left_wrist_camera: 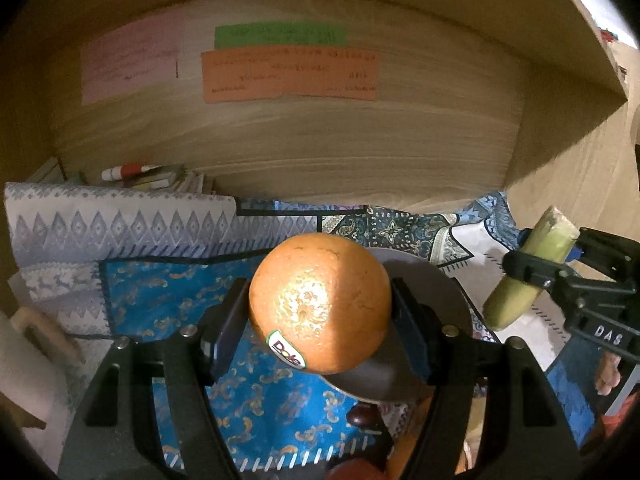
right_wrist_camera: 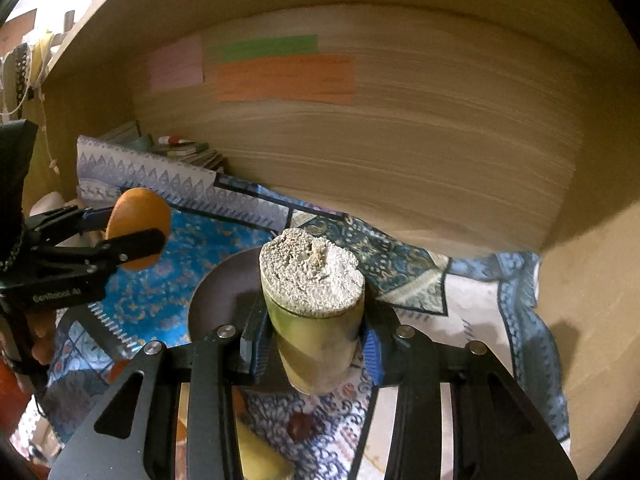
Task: Organize fruits
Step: 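Place orange on dark plate with left tool while right tool places the cob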
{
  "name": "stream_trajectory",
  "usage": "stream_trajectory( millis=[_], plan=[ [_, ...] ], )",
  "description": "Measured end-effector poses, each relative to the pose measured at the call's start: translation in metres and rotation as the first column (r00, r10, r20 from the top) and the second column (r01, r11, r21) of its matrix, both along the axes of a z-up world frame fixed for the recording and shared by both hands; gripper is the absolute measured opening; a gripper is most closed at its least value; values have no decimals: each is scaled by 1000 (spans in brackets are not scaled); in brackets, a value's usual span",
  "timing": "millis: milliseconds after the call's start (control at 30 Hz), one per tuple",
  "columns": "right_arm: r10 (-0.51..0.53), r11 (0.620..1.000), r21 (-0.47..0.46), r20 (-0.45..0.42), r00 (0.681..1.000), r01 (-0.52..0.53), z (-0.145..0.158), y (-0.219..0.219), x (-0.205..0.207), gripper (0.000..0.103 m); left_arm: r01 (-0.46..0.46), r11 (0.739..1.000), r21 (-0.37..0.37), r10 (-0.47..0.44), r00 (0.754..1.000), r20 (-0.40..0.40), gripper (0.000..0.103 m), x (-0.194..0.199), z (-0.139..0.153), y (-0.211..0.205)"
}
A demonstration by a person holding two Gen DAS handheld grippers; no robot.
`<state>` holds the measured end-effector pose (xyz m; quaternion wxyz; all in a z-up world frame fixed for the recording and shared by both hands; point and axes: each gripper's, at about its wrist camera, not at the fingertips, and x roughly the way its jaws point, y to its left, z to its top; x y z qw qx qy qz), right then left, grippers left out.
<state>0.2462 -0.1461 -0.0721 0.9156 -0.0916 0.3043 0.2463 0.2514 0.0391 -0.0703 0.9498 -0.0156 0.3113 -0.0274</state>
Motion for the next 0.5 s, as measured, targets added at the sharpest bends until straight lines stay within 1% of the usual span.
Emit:
stream_trajectory(
  millis=[267, 333, 500],
  plan=[
    [20, 1000, 5, -58, 998, -19, -23, 17, 25, 35, 12, 1000, 17, -11, 998, -60, 69, 28, -20, -7],
    [19, 1000, 13, -67, 998, -18, -30, 19, 31, 35, 15, 1000, 20, -13, 996, -84, 69, 37, -28, -7],
    [37, 999, 29, -120, 992, -34, -49, 25, 49, 35, 37, 999, 19, -33, 987, -157, 69, 57, -51, -7]
  ],
)
